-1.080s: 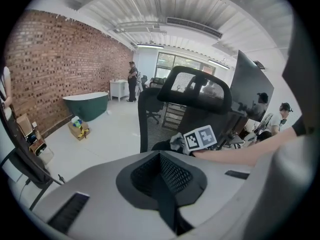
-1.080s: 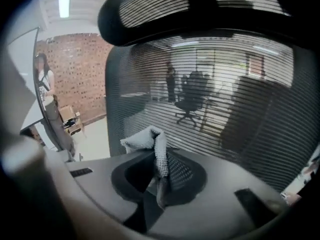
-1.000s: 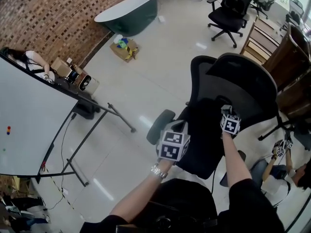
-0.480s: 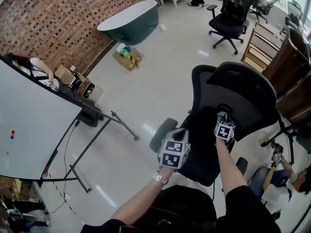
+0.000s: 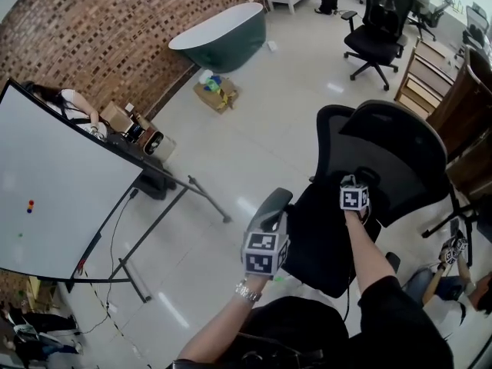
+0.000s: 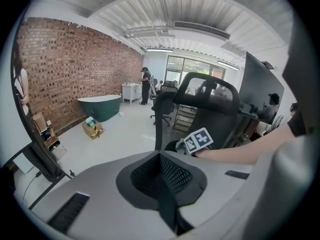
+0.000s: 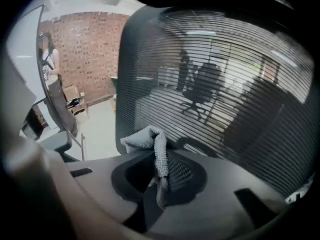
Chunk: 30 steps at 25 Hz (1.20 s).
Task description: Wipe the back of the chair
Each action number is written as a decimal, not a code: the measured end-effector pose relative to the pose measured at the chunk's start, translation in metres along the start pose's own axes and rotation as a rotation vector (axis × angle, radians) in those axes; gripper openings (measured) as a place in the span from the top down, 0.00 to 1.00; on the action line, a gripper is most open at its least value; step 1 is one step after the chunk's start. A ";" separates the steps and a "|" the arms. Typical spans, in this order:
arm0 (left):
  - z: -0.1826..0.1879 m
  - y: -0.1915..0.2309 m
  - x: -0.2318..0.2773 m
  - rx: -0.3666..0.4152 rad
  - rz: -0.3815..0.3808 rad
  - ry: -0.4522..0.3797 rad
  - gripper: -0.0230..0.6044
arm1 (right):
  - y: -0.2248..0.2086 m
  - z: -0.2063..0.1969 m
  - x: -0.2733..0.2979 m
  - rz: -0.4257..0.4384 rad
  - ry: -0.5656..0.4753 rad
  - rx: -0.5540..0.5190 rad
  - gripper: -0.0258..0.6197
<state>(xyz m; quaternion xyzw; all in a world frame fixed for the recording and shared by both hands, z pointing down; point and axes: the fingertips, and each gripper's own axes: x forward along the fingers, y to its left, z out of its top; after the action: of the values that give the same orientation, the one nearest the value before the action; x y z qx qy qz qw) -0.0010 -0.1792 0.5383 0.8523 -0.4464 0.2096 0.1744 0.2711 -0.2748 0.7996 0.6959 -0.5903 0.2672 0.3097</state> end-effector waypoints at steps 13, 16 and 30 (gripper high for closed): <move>-0.020 -0.062 0.006 0.094 -0.169 0.007 0.96 | -0.131 -0.091 -0.126 -0.174 -0.065 0.213 0.90; -0.018 -0.083 0.002 0.125 -0.239 -0.011 0.96 | -0.084 -0.060 -0.192 -0.120 -0.174 0.267 0.90; -0.078 -0.112 -0.112 0.176 -0.438 -0.019 0.96 | 0.146 -0.075 -0.399 0.113 -0.240 0.404 0.90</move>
<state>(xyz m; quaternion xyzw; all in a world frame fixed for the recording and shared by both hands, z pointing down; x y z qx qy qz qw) 0.0192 -0.0033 0.5348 0.9426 -0.2324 0.1969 0.1367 0.0622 0.0266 0.5727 0.7363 -0.5953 0.3122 0.0767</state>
